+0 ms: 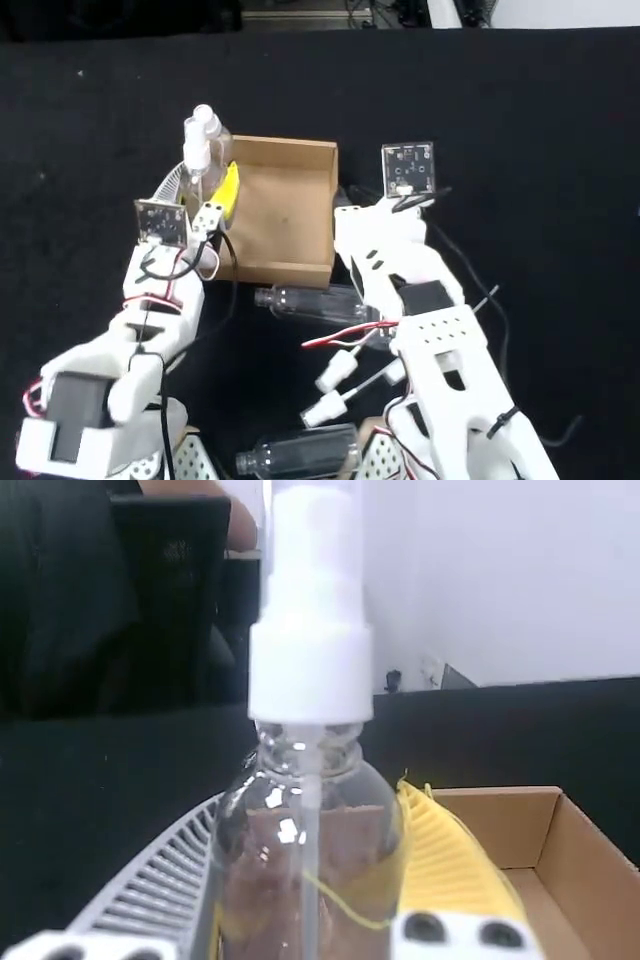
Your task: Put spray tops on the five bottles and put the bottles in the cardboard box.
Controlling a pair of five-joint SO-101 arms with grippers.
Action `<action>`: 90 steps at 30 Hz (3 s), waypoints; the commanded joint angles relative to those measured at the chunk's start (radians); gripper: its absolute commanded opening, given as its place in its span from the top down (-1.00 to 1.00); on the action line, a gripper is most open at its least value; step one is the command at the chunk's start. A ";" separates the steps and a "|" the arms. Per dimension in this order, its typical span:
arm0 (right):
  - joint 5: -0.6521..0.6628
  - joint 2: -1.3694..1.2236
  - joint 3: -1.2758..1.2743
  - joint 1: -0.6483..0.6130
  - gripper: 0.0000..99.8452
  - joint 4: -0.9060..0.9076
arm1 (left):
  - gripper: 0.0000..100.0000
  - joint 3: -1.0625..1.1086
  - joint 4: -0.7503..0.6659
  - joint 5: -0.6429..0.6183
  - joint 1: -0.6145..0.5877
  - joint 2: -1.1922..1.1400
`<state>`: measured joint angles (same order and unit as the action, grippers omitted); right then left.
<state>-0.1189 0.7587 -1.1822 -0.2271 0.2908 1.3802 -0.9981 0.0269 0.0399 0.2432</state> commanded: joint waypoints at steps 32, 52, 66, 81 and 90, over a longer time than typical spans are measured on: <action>0.009 -0.001 0.007 0.015 0.96 -0.026 | 0.94 -0.140 -0.362 0.002 -0.001 -0.359; 0.011 -0.001 0.010 0.015 0.96 -0.026 | 0.60 -0.176 -0.387 0.000 0.001 -0.482; 0.011 -0.001 0.012 0.015 0.96 -0.026 | 0.48 -0.179 -0.387 0.002 -0.001 -0.482; 0.011 -0.001 0.012 0.015 0.96 -0.026 | 0.49 -0.131 -0.385 0.003 -0.001 -0.359; 0.011 -0.002 0.012 0.015 0.96 -0.026 | 0.49 -0.105 0.074 -0.006 -0.018 -0.021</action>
<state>-0.1158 0.7587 -1.1822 -0.2271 0.2908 1.2774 -1.1070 0.0269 0.0399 0.0483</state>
